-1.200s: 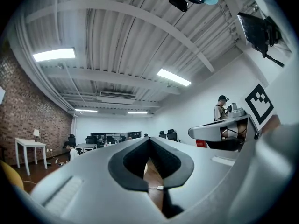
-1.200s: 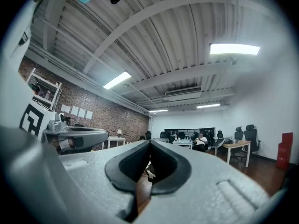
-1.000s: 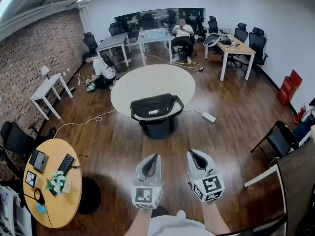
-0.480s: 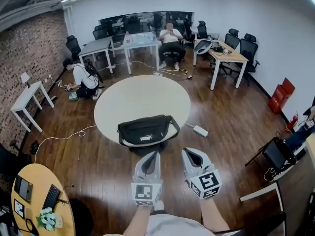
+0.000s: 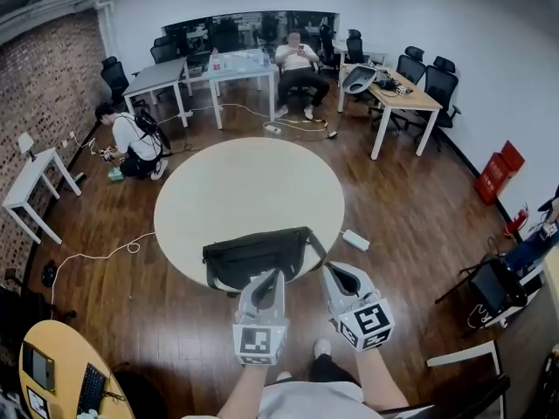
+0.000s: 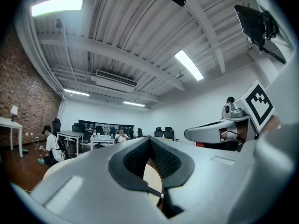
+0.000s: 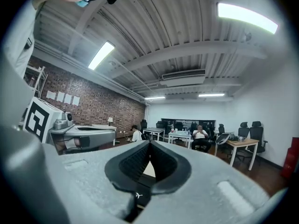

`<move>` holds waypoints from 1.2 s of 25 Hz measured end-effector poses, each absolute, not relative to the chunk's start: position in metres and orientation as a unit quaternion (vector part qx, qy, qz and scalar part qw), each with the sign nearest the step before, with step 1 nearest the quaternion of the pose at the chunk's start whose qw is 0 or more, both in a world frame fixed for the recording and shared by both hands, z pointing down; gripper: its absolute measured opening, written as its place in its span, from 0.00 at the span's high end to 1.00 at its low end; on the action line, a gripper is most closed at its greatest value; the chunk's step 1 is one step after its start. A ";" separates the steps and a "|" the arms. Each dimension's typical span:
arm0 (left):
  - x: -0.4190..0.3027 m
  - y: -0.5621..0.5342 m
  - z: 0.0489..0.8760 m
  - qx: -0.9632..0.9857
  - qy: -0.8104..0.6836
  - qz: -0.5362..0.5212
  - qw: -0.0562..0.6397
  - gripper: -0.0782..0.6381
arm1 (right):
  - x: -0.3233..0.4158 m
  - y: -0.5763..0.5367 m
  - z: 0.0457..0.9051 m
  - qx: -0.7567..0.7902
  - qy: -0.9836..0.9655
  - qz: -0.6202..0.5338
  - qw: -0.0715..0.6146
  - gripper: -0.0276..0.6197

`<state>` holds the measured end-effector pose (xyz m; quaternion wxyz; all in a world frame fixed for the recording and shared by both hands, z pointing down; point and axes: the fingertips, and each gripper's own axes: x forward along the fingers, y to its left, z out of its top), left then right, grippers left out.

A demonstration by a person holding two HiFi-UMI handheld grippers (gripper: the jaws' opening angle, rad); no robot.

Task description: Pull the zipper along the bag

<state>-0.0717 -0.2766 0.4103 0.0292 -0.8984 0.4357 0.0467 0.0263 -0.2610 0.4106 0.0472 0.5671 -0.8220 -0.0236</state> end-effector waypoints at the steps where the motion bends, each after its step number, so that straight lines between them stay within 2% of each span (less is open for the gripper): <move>1: -0.068 -0.288 0.412 -0.898 0.436 0.046 0.029 0.87 | 0.032 -0.274 0.411 0.567 -0.822 -0.024 0.046 0.97; 10: -0.010 -0.414 0.416 -0.892 0.448 0.032 0.042 0.87 | 0.096 -0.410 0.417 0.541 -0.839 -0.022 0.044 0.97; 17: 0.040 -0.484 0.435 -0.889 0.457 0.005 0.023 0.87 | 0.142 -0.492 0.446 0.495 -0.865 0.005 0.077 0.97; 23: 0.063 -0.523 0.496 -0.873 0.484 -0.060 -0.025 0.87 | 0.161 -0.539 0.546 0.419 -0.889 0.077 0.170 0.97; 30: 0.060 -0.526 0.588 -0.860 0.476 -0.145 -0.114 0.87 | 0.134 -0.572 0.709 0.312 -0.887 0.189 0.282 0.97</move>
